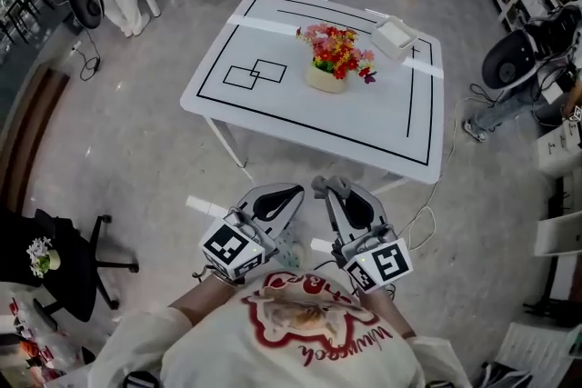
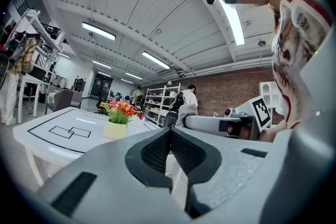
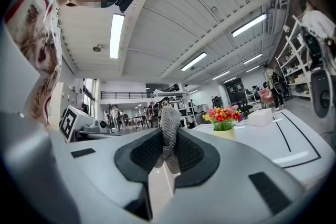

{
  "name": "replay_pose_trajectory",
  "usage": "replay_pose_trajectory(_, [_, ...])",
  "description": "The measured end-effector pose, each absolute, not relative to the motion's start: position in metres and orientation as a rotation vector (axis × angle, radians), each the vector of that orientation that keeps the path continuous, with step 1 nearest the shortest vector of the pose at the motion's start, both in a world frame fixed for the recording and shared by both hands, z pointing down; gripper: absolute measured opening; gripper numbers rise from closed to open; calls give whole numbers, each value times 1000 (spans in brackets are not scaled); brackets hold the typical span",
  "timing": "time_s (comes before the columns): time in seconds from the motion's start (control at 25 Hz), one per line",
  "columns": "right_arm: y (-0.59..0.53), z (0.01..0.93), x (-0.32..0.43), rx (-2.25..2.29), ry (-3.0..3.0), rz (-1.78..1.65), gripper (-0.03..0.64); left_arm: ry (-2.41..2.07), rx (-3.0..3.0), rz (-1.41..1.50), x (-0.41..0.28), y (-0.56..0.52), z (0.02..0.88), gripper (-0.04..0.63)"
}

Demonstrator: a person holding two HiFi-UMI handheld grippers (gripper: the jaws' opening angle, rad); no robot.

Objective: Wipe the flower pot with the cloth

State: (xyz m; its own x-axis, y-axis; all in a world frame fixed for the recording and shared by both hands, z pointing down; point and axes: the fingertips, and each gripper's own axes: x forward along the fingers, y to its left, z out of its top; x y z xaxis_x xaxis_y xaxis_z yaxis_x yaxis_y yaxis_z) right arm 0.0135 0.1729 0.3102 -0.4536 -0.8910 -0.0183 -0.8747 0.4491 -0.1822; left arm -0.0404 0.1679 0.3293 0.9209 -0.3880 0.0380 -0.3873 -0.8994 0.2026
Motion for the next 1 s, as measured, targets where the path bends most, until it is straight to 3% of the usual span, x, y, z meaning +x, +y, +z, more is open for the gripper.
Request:
replay_pose_trajectory(0.6, [118, 310, 32, -1677, 2551, -176, 55, -509, 2900, -54, -22, 103, 330, 3])
replay_pose_trajectory(1.0, [9, 301, 53, -1707, 2528, -111, 55, -466, 2926, -81, 4, -17, 325, 3])
